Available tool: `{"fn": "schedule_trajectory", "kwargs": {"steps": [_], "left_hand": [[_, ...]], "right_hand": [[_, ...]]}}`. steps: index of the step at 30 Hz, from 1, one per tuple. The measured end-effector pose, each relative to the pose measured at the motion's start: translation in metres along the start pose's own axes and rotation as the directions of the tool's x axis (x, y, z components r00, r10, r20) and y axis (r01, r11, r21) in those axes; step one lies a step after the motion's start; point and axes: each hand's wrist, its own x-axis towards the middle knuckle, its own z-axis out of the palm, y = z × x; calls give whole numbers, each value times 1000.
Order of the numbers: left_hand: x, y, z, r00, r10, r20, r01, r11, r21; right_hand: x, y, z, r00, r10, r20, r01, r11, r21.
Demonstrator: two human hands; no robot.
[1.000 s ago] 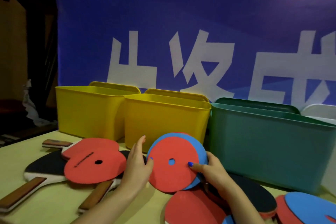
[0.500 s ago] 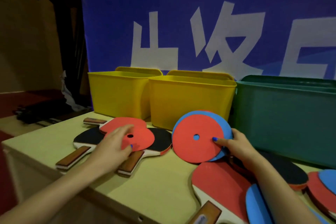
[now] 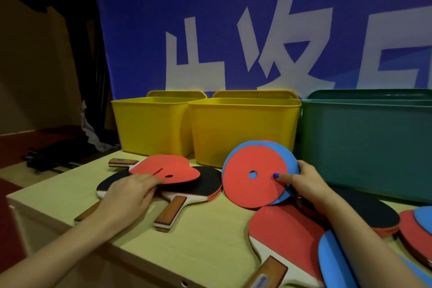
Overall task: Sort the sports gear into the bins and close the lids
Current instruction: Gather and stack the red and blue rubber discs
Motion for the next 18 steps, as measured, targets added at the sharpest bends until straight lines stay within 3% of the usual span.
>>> {"fn": "schedule_trajectory", "kwargs": {"steps": [3, 6, 8, 11, 14, 16, 18], "left_hand": [[15, 10, -13, 985, -39, -170, 27, 997, -74], [37, 27, -29, 954, -129, -272, 43, 952, -302], [51, 45, -34, 929, -225, -295, 35, 845, -533], [75, 84, -33, 905, -248, -347, -99, 670, -736], [105, 120, -1, 925, -335, -179, -38, 386, -922], [123, 133, 24, 938, -347, -12, 62, 202, -977], [133, 133, 43, 916, -383, 118, 158, 73, -985]], "right_hand": [[2, 1, 0, 1000, -15, -13, 15, 1000, -18], [7, 8, 3, 999, -24, -25, 24, 1000, -7], [12, 13, 3, 1000, -30, -4, 30, 999, 20], [14, 14, 5, 995, -81, -55, 81, 997, -19], [10, 8, 7, 994, -33, -109, 36, 999, 24], [10, 7, 4, 995, 62, -81, -53, 992, 111], [6, 5, 1, 998, 60, -4, -58, 980, 188]]}}
